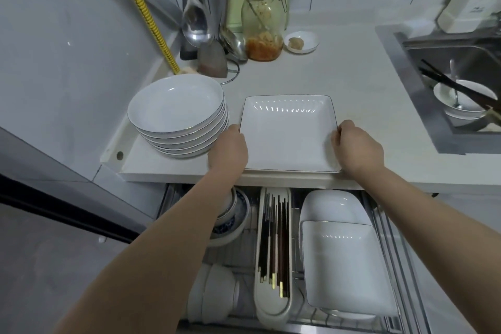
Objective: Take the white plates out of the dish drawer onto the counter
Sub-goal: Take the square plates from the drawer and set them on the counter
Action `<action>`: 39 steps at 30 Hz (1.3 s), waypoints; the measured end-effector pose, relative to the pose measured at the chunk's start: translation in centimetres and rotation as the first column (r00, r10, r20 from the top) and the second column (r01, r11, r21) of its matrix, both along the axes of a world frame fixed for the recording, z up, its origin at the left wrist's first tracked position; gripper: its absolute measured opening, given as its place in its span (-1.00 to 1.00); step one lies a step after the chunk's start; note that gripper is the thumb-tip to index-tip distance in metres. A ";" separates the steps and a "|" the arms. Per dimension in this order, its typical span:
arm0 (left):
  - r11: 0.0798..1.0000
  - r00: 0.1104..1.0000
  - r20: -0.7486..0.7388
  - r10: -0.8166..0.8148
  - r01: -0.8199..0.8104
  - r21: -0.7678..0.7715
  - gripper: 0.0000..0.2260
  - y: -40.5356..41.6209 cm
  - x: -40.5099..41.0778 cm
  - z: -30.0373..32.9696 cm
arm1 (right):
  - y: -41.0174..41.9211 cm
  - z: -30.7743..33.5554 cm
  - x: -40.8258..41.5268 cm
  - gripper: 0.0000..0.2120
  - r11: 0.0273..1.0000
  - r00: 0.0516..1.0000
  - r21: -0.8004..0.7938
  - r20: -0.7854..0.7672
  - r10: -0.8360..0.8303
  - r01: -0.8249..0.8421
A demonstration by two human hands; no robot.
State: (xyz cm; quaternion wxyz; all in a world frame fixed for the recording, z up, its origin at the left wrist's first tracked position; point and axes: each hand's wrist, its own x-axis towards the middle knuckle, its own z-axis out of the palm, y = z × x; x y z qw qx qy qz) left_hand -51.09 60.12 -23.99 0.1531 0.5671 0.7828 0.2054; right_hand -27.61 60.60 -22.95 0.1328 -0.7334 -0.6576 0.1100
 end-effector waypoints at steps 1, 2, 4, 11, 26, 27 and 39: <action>1.000 1.000 -0.001 0.000 0.000 -0.002 -0.77 0.2 -0.1 0.0 | 0.2 -0.1 0.0 -0.79 1.000 1.000 0.001 -0.002 0.002 -0.002; 1.000 1.000 0.002 -0.001 0.001 -0.005 -0.77 0.3 -0.1 -0.1 | 0.4 -0.2 0.0 -0.80 1.000 1.000 0.003 -0.003 0.002 -0.002; 1.000 1.000 0.010 0.003 -0.003 -0.008 -0.78 0.5 -0.1 0.0 | 0.7 -0.3 0.0 -0.83 1.000 1.000 0.012 -0.007 -0.005 0.006; 0.998 0.991 0.137 -0.009 0.001 0.055 -0.81 -0.5 -0.1 0.1 | 0.5 -0.5 0.1 -0.72 0.999 0.993 0.020 -0.106 -0.046 0.048; 1.000 0.945 0.326 -0.025 0.023 0.012 -0.83 -14.5 4.1 -5.0 | -14.7 -4.8 4.0 -0.79 0.996 0.949 -0.067 -0.312 0.041 -0.065; 0.997 0.950 0.307 -0.051 0.068 -0.045 -0.86 -15.2 4.9 -5.9 | -15.4 -5.9 4.6 -0.79 0.991 0.958 -0.122 -0.284 0.025 -0.062; 0.817 0.955 0.180 -0.236 0.295 -0.496 -0.70 -18.7 13.1 -16.1 | -20.1 -16.4 9.9 -0.75 0.821 0.981 -0.562 -0.086 -0.172 0.095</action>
